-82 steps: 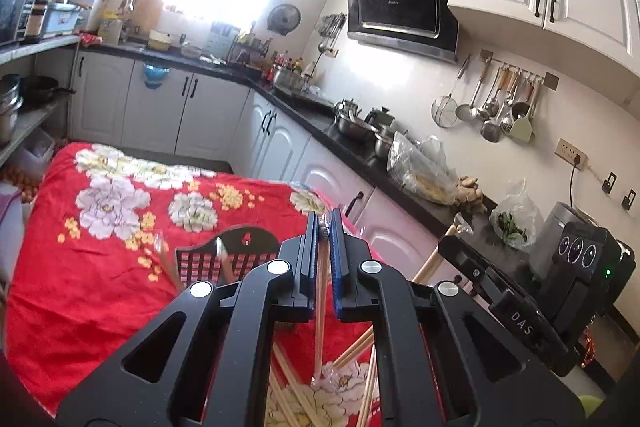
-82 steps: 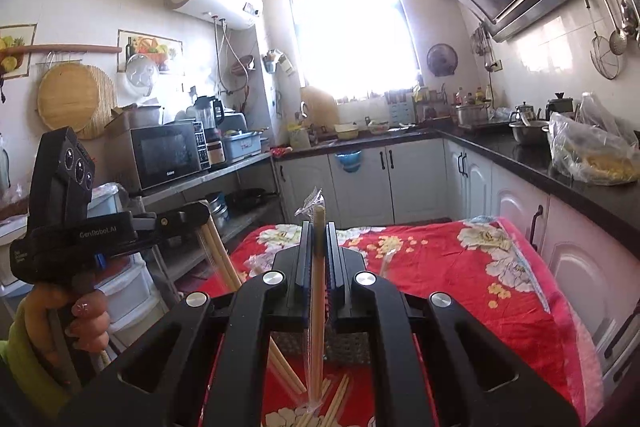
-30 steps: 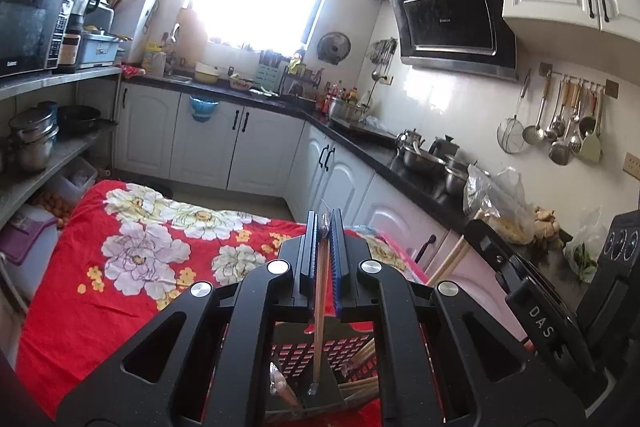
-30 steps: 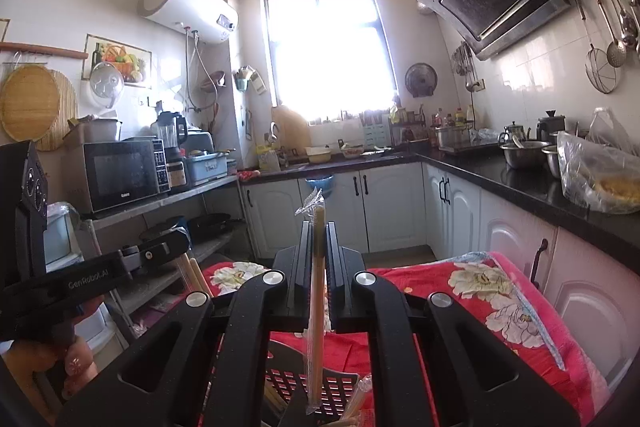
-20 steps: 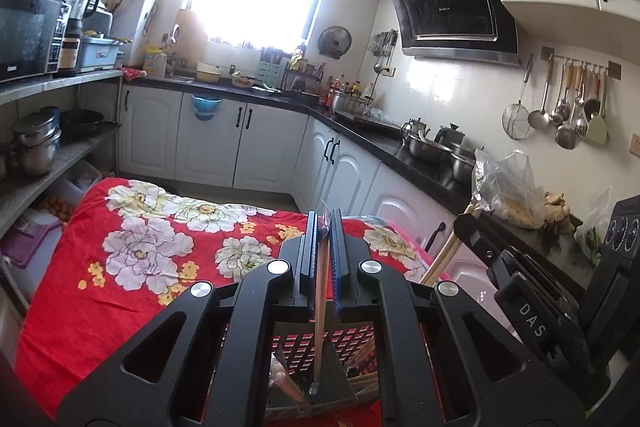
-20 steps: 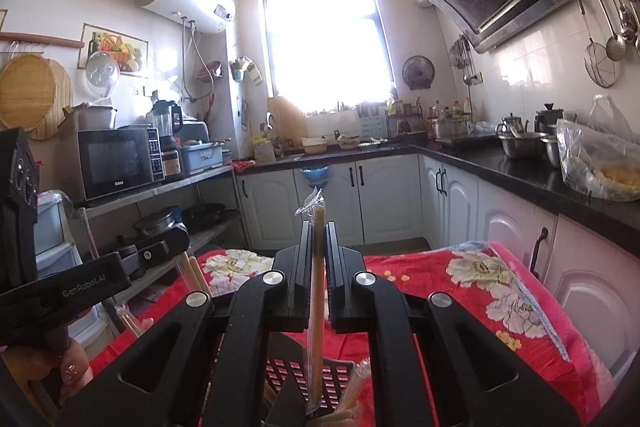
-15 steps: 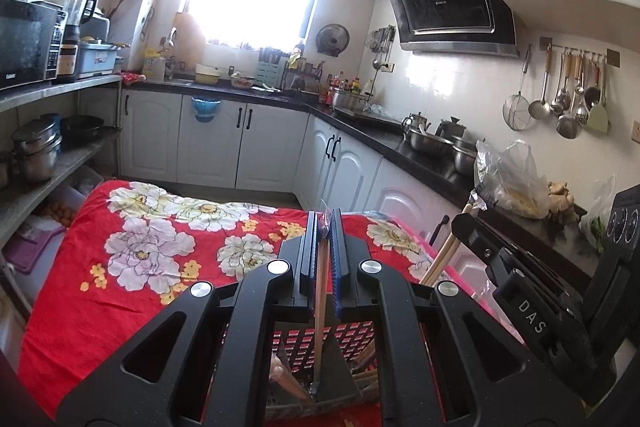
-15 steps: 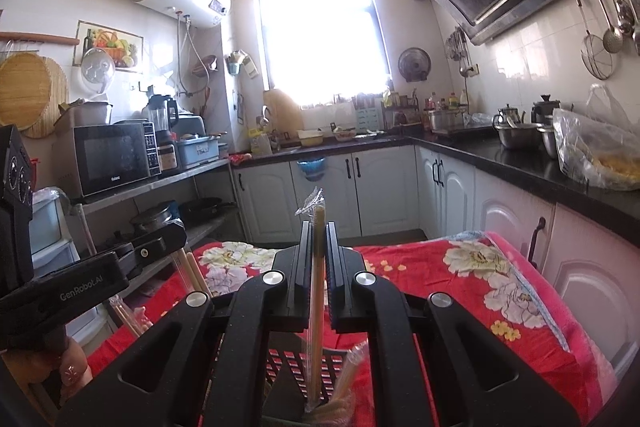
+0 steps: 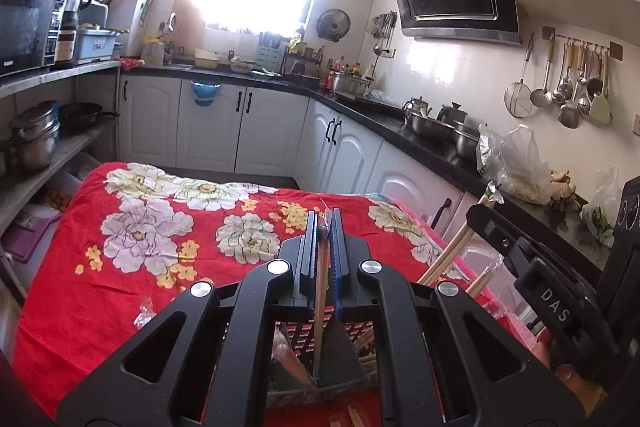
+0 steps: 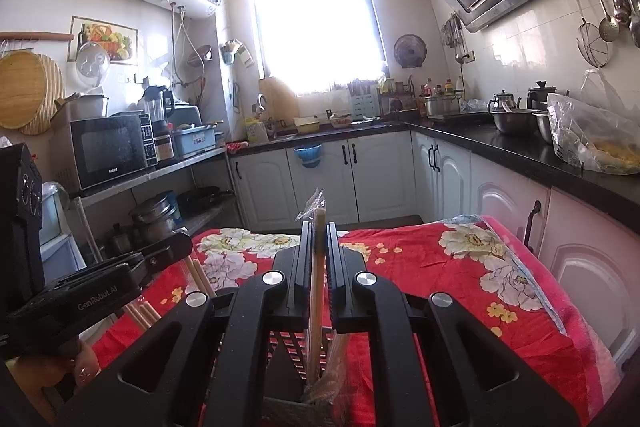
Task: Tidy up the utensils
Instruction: 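Carry the chopsticks in both tools over the basket and lower them in, then open both tools to release the chopsticks into the basket, then move both open tools back toward the remaining chopsticks on the cloth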
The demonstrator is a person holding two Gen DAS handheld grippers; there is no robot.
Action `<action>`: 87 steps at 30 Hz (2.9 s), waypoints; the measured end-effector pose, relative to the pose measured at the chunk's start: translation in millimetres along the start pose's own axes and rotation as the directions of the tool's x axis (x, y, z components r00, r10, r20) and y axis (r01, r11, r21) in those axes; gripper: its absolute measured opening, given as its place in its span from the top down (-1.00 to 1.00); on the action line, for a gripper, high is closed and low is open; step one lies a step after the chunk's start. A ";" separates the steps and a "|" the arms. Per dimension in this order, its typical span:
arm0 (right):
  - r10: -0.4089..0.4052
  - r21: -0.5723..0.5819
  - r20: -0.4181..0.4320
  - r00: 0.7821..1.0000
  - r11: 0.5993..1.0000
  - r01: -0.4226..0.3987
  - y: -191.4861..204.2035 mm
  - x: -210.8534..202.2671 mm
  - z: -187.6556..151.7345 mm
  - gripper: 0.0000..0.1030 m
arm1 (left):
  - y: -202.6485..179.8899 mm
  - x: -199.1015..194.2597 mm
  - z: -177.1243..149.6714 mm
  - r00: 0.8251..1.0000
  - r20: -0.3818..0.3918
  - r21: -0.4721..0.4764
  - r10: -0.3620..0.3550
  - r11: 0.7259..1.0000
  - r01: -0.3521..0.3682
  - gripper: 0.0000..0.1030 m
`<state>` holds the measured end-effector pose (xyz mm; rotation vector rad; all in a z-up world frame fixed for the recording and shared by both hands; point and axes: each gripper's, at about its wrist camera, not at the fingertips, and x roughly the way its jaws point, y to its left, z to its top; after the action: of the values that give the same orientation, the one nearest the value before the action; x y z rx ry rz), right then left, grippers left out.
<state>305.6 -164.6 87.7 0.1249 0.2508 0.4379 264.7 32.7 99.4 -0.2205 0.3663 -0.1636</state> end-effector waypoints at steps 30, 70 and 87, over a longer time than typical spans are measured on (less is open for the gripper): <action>-0.015 -0.010 -0.050 0.999 1.000 0.014 -6.3 -45.6 -3.0 0.21 | 7.2 -25.9 -8.7 0.999 -0.040 -0.049 0.008 0.999 -0.010 0.34; -0.019 -0.050 -0.088 0.996 0.999 0.014 5.5 -109.6 -34.5 -0.28 | 7.4 -93.0 -37.5 0.997 -0.026 -0.104 -0.071 0.992 0.068 -0.79; -0.032 -0.064 -0.133 0.991 0.998 0.024 13.0 -127.9 -62.7 -0.33 | 10.3 -103.3 -65.3 0.996 -0.055 -0.098 -0.069 0.993 0.063 -0.79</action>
<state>171.7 -204.3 56.9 0.0310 0.3698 0.4260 146.5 51.1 72.2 -0.3237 0.4255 -0.2178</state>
